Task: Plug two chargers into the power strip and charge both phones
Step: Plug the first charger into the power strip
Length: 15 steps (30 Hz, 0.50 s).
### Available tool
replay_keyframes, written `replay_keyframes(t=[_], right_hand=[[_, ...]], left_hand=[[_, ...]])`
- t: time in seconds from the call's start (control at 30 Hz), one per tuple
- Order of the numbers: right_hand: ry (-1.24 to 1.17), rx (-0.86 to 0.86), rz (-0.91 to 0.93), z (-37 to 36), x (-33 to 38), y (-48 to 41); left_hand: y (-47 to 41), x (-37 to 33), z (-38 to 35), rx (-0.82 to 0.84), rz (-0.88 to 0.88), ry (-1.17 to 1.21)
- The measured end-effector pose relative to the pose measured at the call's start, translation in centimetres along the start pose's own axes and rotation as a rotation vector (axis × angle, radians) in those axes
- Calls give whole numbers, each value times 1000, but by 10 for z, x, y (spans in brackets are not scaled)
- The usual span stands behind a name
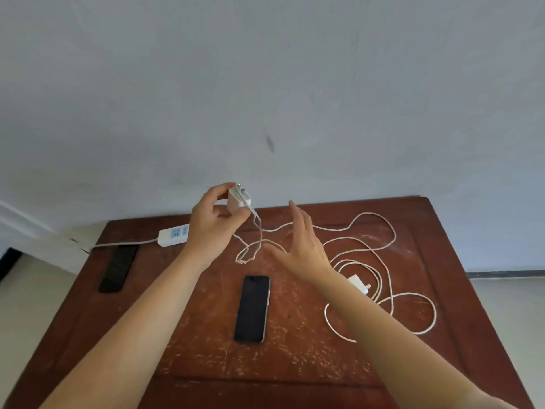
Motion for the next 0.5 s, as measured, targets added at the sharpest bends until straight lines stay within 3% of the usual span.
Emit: replay_keyframes(t=[0.13,0.2,0.3,0.37,0.5], right_hand=[[-107,60,78,-27,50,-17],[-86,-116,68,-19,59,-22],[-194,-489,-157,-2,59,-18],[-167,-646,-217,1,64,-10],[-62,-576,-299,-32,63,8]], left_hand=[[13,4,26,93,-137,-135],[15,12,45,104,-186,-208],[9,38,81,81,-171,-292],[3,62,108,66,-130,-269],[-3,115,150,94,33,-138]])
Point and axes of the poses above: each hand's wrist, its own y-axis away from the middle knuckle, its own z-axis out of the back of the hand, x = y × z, the point moved 8 cm from there along -y, towards the middle knuckle, and after that the axes turned 14 degrees about z, right-handed, at the moved point
